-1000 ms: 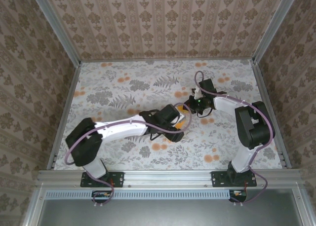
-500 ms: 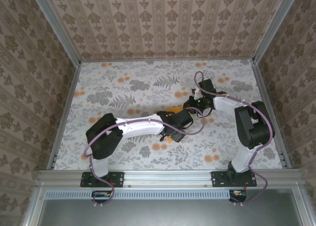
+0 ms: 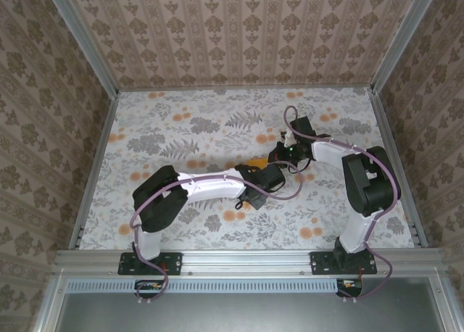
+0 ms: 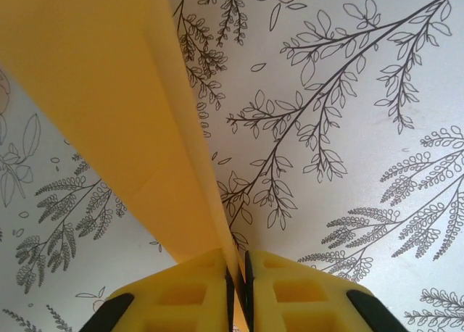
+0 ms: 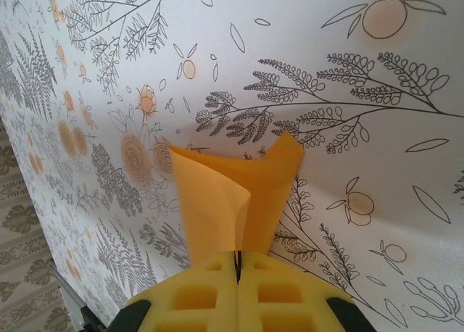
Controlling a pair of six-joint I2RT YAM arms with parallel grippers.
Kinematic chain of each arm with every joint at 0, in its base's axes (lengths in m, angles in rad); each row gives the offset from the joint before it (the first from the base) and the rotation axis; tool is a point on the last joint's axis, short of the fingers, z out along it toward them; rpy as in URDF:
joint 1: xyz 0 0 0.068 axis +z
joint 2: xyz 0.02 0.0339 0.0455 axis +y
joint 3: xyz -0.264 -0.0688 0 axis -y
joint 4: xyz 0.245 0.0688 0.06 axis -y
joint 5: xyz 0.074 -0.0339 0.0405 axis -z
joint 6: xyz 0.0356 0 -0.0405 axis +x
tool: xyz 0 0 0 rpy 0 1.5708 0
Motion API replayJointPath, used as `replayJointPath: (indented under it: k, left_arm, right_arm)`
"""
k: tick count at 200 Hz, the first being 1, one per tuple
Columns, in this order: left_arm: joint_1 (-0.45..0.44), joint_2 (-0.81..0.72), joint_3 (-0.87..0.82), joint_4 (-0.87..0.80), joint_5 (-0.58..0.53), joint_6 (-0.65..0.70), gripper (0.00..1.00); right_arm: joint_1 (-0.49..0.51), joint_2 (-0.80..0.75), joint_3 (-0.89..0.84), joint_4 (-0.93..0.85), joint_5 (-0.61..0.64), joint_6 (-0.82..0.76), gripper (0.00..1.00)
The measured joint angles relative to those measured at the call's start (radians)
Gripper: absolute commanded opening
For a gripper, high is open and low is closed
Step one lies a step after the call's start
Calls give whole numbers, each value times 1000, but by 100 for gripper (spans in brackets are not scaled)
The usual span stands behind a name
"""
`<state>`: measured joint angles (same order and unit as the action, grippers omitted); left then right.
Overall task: Fold a paper plane with a square sheet of paper (fold left side to right side)
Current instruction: Fold the wing for the fifth time at the center of the table.
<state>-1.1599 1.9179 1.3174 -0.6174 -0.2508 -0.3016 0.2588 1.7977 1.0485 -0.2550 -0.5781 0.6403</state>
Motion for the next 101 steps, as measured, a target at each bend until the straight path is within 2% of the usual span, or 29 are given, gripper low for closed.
replayJointPath:
  k: [13, 31, 73, 101]
  left_arm:
    - [2, 0, 0, 0, 3, 0, 7]
    - [9, 0, 0, 5, 20, 0, 5]
    - [45, 0, -5, 37, 87, 0, 6]
    - [65, 0, -9, 50, 128, 0, 7]
  right_arm:
    - [0, 0, 3, -5, 1, -1, 12]
    - [0, 0, 9, -8, 6, -9, 23]
    - [-17, -63, 9, -14, 57, -23, 41]
    - [-53, -164, 9, -32, 118, -53, 47]
